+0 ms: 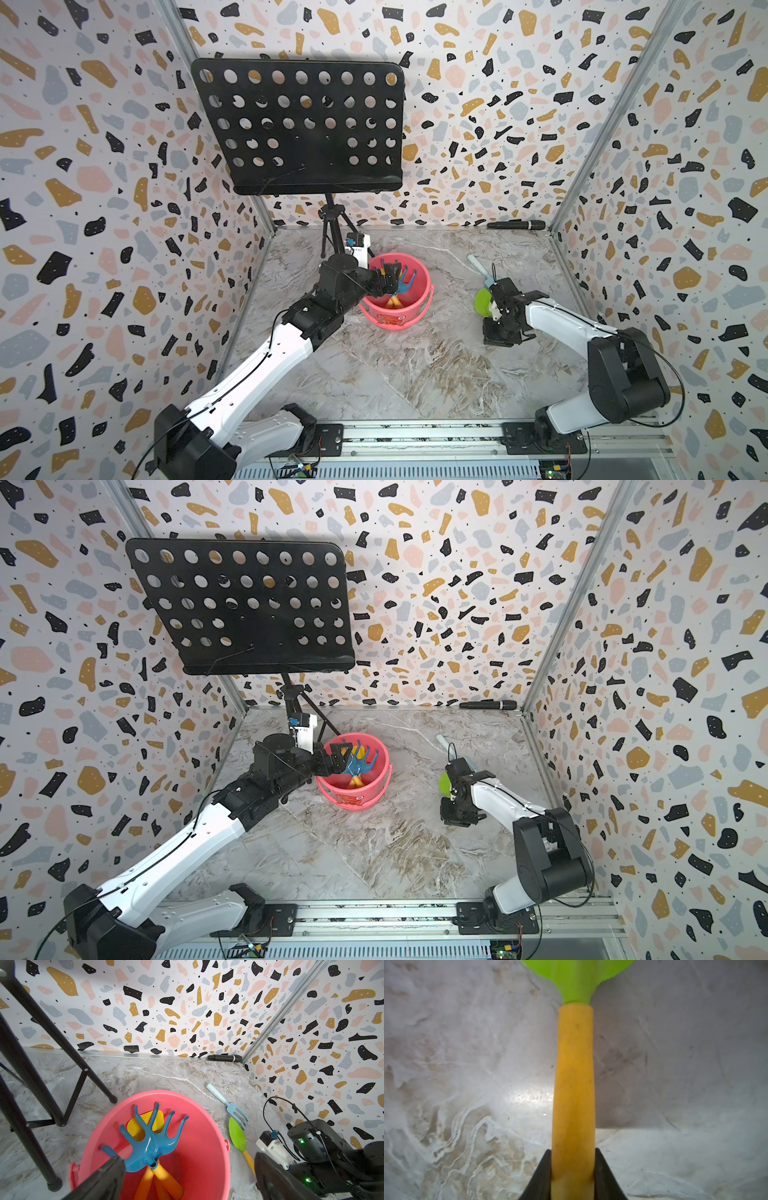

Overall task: Organize the gardening tools
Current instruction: Pick up the gardening tool from the center of the board.

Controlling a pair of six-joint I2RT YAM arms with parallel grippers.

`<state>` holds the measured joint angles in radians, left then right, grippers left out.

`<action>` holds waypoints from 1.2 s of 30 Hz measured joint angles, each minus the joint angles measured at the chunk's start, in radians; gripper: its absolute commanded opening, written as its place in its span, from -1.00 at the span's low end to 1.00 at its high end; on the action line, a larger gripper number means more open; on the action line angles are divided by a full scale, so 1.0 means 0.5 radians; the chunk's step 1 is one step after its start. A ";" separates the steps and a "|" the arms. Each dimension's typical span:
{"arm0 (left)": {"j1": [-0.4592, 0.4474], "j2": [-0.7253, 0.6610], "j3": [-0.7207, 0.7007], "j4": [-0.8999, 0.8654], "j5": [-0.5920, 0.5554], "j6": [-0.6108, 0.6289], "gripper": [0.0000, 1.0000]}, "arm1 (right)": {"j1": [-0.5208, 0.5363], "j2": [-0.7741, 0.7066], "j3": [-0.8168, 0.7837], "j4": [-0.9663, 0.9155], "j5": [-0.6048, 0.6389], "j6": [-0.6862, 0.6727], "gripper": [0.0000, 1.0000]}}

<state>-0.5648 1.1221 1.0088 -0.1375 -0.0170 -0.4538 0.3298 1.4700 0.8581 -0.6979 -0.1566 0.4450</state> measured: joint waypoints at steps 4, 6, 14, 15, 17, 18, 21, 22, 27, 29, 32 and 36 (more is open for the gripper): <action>0.000 0.001 0.000 -0.027 0.002 -0.018 0.99 | 0.002 -0.171 -0.049 -0.021 -0.150 -0.016 -1.00; 0.000 0.007 0.000 -0.049 0.011 -0.028 0.99 | 0.006 -0.267 -0.062 -0.026 -0.224 -0.024 -1.00; 0.000 0.093 0.074 -0.134 0.125 -0.073 0.99 | 0.040 -0.669 -0.083 0.045 -0.351 -0.053 -1.00; 0.000 0.101 0.088 -0.150 0.135 -0.076 0.99 | 0.053 -0.716 -0.084 0.064 -0.354 -0.057 -1.00; 0.000 0.115 0.123 -0.183 0.176 -0.083 0.99 | 0.081 -0.799 -0.084 0.099 -0.353 -0.072 -1.00; 0.000 0.124 0.146 -0.203 0.197 -0.085 0.99 | 0.098 -0.838 -0.084 0.116 -0.351 -0.082 -1.00; 0.000 0.151 0.215 -0.252 0.282 -0.097 0.99 | 0.162 -0.954 -0.084 0.159 -0.330 -0.111 -1.00; 0.000 0.163 0.241 -0.268 0.314 -0.098 0.99 | 0.188 -0.988 -0.084 0.175 -0.320 -0.122 -1.00; 0.000 0.239 0.358 -0.298 0.527 -0.119 0.99 | 0.380 -1.101 -0.084 0.246 -0.217 -0.191 -1.00; -0.001 0.269 0.394 -0.311 0.613 -0.121 0.99 | 0.462 -1.110 -0.084 0.266 -0.172 -0.227 -1.00; -0.017 0.308 0.452 -0.355 0.706 -0.120 0.99 | 0.587 -1.109 -0.084 0.290 -0.105 -0.289 -1.00; -0.073 0.350 0.520 -0.413 0.770 -0.098 0.95 | 0.716 -1.106 -0.079 0.335 -0.040 -0.363 -1.00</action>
<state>-0.6014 1.2972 1.2686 -0.3439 0.3679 -0.5030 0.6880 0.9169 0.8188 -0.5304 -0.1764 0.2634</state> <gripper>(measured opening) 0.995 0.284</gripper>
